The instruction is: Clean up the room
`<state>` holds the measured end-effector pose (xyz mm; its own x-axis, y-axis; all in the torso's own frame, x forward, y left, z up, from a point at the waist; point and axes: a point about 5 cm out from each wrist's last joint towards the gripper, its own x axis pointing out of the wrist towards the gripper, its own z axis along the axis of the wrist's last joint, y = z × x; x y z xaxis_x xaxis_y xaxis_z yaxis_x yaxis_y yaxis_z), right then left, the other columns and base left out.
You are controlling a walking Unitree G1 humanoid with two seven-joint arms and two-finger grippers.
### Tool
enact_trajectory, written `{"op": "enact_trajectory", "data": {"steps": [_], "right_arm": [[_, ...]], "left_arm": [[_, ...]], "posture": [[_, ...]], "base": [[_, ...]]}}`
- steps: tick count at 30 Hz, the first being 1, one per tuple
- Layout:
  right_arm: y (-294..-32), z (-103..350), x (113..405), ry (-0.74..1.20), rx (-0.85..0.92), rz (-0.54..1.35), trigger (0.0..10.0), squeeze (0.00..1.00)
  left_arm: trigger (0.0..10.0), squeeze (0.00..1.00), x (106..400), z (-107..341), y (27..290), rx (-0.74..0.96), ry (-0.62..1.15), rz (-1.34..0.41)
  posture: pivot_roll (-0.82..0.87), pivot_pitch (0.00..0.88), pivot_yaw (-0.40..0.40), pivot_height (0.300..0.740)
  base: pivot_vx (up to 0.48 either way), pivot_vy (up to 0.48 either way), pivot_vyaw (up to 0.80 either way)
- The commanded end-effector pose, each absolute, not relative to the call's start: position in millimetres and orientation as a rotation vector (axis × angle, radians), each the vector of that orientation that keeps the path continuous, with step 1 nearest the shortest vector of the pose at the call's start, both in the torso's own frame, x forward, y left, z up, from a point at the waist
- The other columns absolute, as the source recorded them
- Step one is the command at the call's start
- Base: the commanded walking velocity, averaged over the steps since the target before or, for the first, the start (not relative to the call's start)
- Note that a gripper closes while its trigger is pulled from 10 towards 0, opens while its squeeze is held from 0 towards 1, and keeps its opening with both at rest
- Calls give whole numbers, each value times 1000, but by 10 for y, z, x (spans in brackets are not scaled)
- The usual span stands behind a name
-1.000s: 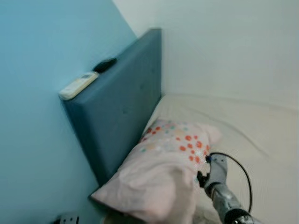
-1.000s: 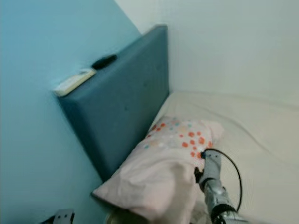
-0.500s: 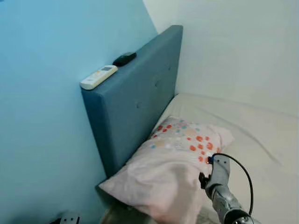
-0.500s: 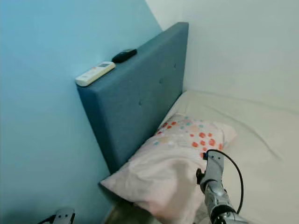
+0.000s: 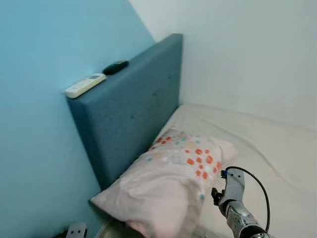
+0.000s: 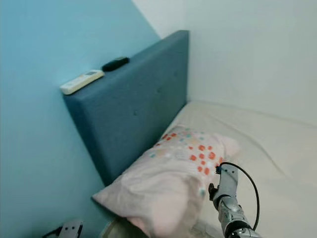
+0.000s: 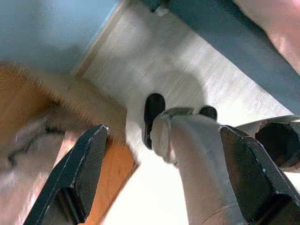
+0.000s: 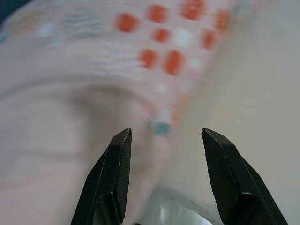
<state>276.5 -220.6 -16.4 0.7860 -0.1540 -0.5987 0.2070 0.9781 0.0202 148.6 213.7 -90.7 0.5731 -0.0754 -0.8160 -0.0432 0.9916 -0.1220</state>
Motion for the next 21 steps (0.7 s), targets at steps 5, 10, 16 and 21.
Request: {"op": "enact_trajectory", "data": {"steps": [5,10,16,21], "right_arm": [[-2157,-150,2797,637,91,-175,10000,0],[-2158,-147,2802,641,78,-173,10000,0],[-2179,-124,2822,631,78,-202,10000,0],[-2194,-138,2806,650,52,-201,10000,0]], "left_arm": [[10000,0,1396,-940,2160,-126,991,-4],[10000,0,1394,-942,2159,-126,992,-3],[10000,0,1418,-937,2141,-136,983,0],[10000,0,1433,-934,2128,-139,980,0]], "posture": [[45,15,-7,740],[45,14,-10,740],[42,11,-12,740],[38,7,-15,740]], "base": [[0,0,800],[0,0,800],[0,0,624],[0,0,410]]}}
